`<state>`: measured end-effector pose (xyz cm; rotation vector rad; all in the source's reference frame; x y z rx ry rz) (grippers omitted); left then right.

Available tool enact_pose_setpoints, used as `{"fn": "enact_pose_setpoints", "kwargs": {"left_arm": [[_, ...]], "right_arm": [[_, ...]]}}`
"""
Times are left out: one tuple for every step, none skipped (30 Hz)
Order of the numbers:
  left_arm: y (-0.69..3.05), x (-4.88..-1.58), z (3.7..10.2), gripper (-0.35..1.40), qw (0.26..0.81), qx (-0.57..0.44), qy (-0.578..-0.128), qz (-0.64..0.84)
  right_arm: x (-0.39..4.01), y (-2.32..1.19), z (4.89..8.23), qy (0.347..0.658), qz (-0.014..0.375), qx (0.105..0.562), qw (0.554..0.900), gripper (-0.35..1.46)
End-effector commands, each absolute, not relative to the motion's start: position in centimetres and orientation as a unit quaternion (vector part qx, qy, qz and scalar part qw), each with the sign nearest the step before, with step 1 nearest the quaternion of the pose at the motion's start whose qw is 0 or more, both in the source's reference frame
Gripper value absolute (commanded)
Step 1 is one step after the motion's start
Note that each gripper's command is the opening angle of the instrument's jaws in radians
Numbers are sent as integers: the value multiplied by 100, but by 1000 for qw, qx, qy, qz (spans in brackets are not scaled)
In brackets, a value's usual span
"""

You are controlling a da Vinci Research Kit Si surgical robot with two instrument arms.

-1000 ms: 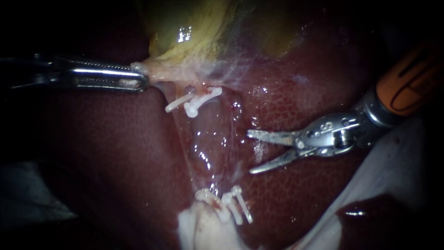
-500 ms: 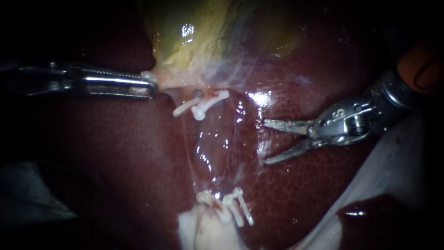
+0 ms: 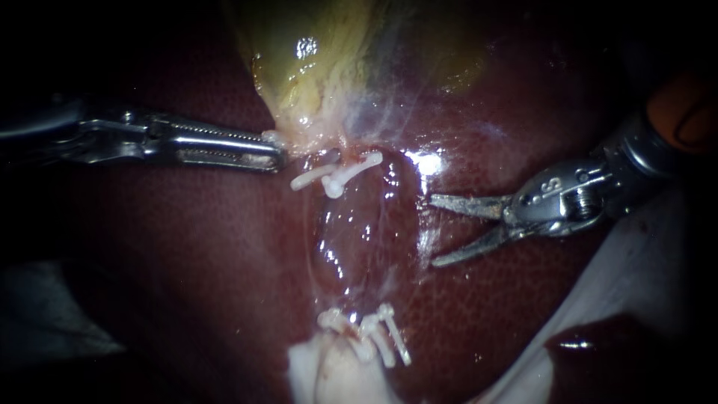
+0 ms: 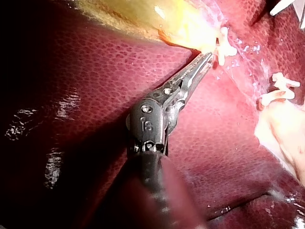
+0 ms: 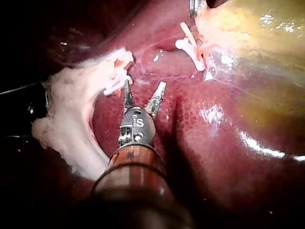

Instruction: Go back from the cut right tube

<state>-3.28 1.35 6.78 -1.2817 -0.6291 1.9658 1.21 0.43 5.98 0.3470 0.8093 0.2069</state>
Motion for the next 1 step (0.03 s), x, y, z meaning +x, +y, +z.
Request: {"fn": "enact_pose_setpoints", "kwargs": {"left_arm": [[137,-325,675,-35,348,-494,-244,758]], "right_arm": [[125,42,600,394,97,175,897,145]]}}
